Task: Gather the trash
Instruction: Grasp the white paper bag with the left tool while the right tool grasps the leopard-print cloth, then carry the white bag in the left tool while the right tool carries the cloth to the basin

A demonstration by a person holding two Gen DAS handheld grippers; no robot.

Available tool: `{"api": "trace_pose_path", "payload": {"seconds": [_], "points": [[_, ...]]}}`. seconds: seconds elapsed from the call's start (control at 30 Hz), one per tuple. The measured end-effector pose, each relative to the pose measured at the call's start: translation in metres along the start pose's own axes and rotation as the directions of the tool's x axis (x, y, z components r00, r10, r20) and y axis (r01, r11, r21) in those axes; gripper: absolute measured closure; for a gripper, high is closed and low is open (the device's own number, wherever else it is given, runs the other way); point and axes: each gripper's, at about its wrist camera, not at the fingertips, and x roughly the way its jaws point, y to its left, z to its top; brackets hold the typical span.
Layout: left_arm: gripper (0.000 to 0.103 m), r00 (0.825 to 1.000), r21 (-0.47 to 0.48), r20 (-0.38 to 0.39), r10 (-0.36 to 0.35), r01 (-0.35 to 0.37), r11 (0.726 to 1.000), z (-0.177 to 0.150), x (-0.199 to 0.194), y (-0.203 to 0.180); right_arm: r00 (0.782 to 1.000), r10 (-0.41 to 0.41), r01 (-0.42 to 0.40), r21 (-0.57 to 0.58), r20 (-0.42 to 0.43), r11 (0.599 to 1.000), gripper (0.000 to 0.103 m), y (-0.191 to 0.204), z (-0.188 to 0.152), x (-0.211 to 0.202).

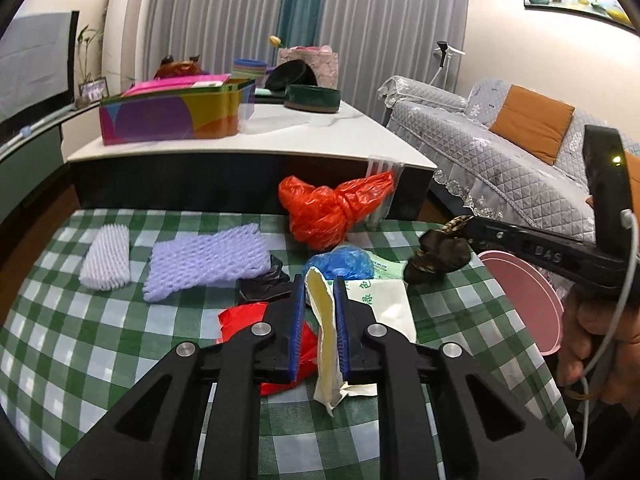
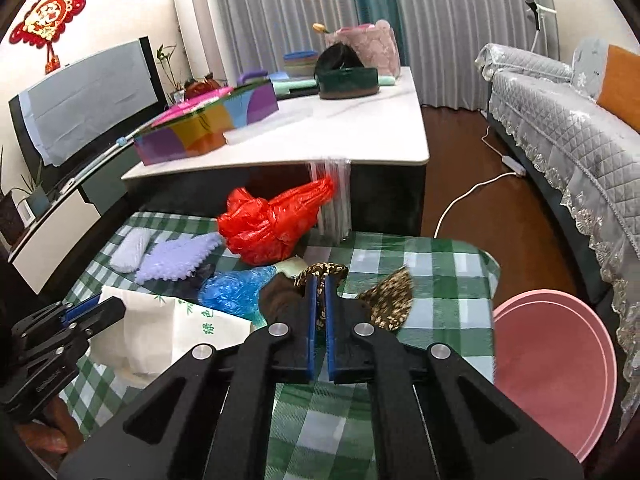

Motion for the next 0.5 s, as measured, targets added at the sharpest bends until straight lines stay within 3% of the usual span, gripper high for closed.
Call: {"api": "trace_pose_path", "payload": {"seconds": [0.5], "points": [[0.095,1.0,0.025,0.022,-0.008,0.007,1.0,0.006,-0.023,-0.021,0.996,-0.012,0.011,0.011,0.087,1.0,0.099,-0.011,-0.002,-0.068]]}}
